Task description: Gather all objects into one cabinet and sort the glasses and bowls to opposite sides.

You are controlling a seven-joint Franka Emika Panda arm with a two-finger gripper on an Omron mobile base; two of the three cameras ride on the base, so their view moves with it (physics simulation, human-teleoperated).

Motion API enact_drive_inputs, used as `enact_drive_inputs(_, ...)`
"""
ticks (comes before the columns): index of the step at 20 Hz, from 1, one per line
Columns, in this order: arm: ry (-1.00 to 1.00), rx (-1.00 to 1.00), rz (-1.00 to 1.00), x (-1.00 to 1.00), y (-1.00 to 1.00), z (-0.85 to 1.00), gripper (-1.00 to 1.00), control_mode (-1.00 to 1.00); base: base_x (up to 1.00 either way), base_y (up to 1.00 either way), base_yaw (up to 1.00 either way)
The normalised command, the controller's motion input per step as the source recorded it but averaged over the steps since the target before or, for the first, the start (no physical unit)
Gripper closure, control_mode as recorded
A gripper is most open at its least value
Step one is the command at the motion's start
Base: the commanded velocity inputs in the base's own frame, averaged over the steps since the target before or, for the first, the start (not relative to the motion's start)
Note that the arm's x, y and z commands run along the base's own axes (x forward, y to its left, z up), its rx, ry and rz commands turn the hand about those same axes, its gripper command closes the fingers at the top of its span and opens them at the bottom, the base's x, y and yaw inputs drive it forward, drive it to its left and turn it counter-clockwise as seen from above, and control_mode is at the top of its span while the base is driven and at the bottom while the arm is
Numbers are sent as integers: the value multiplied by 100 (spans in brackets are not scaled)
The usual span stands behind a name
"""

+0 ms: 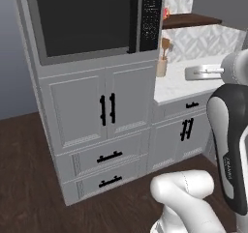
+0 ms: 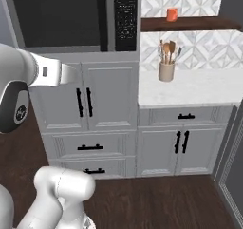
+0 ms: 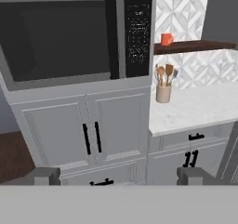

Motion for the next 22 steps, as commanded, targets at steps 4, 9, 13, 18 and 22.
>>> enact_drive_inputs(4,0,0,0,0,0,0,-100,100,55,-75,23)
enact_drive_inputs(9,0,0,0,0,0,0,-100,100,32,-62,39)
enact_drive_inputs(13,0,0,0,0,0,0,-100,100,6,-64,3)
enact_drive_inputs(18,0,0,0,0,0,0,-100,100,40,-62,-4)
enact_drive_inputs(22,0,0,0,0,0,0,-100,100,63,-29,8)
